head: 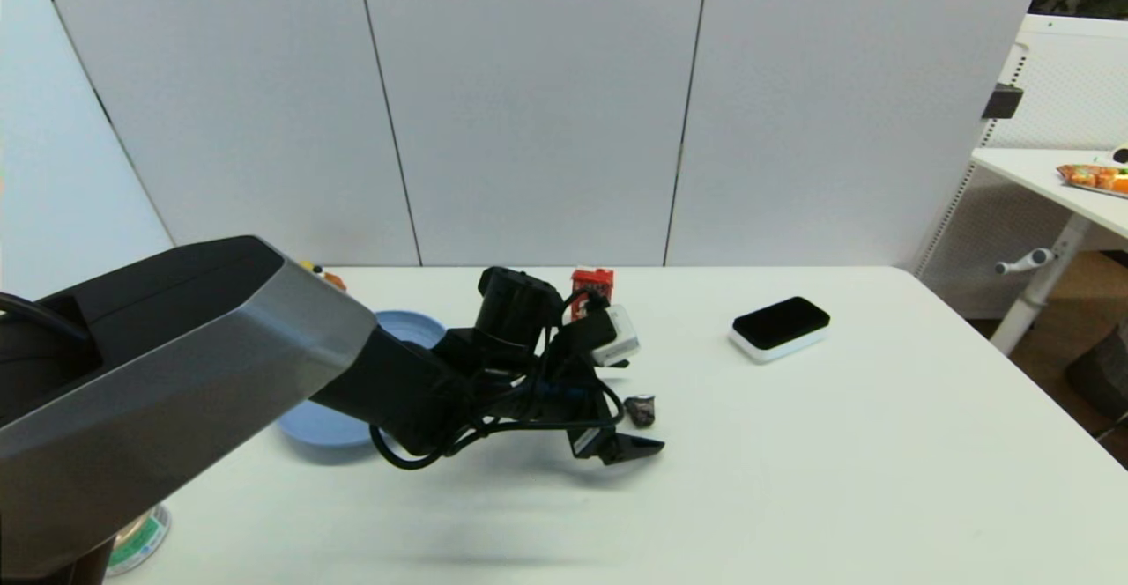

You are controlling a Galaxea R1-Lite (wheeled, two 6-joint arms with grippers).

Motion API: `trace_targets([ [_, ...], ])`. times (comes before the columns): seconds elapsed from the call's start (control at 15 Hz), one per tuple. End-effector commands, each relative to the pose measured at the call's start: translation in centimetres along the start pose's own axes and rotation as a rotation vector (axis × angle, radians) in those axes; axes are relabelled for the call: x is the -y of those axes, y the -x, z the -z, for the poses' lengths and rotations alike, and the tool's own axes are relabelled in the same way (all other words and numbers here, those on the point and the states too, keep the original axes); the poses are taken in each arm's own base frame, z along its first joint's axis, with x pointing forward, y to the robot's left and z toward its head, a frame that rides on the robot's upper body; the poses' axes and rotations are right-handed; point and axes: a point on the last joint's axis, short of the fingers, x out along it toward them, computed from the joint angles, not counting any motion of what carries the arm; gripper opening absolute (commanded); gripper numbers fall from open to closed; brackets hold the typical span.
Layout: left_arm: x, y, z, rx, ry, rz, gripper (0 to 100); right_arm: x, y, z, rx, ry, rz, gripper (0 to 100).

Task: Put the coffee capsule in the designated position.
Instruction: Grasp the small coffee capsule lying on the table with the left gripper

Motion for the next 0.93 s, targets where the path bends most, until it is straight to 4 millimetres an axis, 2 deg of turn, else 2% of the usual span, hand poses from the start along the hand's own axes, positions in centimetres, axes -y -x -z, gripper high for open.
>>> trace_targets([
  [0.07, 0.06, -0.53, 0.7, -0.01, 0.005, 0.011, 100, 0.0, -0.01, -0.01, -0.001, 0.0, 0.0, 100],
  [0.6, 0.21, -0.99, 1.07, -0.018, 0.008, 0.019, 100, 0.0, -0.01, -0.01, -0.001, 0.0, 0.0, 100],
  [0.67, 0.16, -0.99, 1.15, -0.018, 0.01, 0.02, 0, 0.0, -0.01, -0.01, -0.001, 0.0, 0.0, 100],
  [0.93, 0.2, -1.03, 1.1, -0.021, 0.011, 0.022, 0, 0.0, -0.01, -0.01, -0.001, 0.0, 0.0, 100],
])
